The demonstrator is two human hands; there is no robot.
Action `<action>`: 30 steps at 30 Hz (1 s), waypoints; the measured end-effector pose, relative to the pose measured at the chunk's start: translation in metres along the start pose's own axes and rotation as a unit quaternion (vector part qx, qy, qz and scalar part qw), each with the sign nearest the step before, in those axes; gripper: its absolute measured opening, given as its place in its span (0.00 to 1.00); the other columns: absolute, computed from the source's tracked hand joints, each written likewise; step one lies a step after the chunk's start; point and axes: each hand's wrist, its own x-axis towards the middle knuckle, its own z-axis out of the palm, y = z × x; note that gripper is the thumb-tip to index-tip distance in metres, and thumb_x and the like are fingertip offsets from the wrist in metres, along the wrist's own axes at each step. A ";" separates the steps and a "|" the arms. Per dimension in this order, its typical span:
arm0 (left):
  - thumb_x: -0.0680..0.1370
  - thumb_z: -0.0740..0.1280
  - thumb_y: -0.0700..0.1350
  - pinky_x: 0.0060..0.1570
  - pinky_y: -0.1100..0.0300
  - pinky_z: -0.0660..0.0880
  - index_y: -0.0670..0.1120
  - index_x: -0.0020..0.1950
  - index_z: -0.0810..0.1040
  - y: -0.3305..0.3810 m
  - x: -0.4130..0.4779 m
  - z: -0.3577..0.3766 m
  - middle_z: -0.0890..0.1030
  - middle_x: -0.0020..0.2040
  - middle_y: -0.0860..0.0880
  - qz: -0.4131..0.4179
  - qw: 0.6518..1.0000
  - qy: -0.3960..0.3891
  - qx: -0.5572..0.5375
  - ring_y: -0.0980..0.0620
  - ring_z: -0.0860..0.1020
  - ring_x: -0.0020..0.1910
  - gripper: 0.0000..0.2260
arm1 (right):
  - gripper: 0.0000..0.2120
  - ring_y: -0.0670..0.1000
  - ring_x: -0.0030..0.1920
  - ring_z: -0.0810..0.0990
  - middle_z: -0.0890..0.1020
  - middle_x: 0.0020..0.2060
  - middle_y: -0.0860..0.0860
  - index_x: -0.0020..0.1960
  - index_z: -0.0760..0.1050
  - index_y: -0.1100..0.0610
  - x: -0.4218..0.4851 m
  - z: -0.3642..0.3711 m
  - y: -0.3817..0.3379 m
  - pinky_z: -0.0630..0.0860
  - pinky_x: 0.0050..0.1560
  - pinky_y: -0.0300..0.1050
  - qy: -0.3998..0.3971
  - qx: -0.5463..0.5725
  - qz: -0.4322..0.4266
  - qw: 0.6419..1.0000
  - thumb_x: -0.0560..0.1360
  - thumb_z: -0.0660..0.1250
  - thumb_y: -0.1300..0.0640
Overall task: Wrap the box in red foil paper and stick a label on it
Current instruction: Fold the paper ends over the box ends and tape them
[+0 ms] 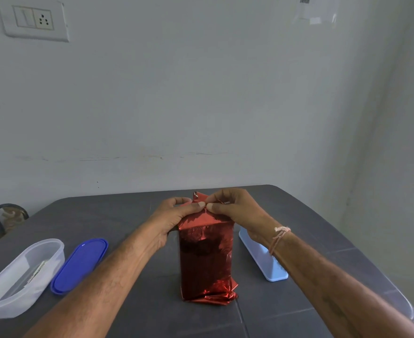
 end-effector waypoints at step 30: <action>0.61 0.82 0.52 0.47 0.55 0.82 0.43 0.51 0.85 0.000 0.004 -0.007 0.87 0.45 0.44 -0.041 0.998 -0.028 0.029 0.49 0.83 0.42 0.22 | 0.18 0.50 0.48 0.84 0.85 0.57 0.54 0.60 0.79 0.53 -0.008 0.003 -0.008 0.81 0.43 0.43 0.007 0.067 0.121 0.990 0.73 0.79 0.52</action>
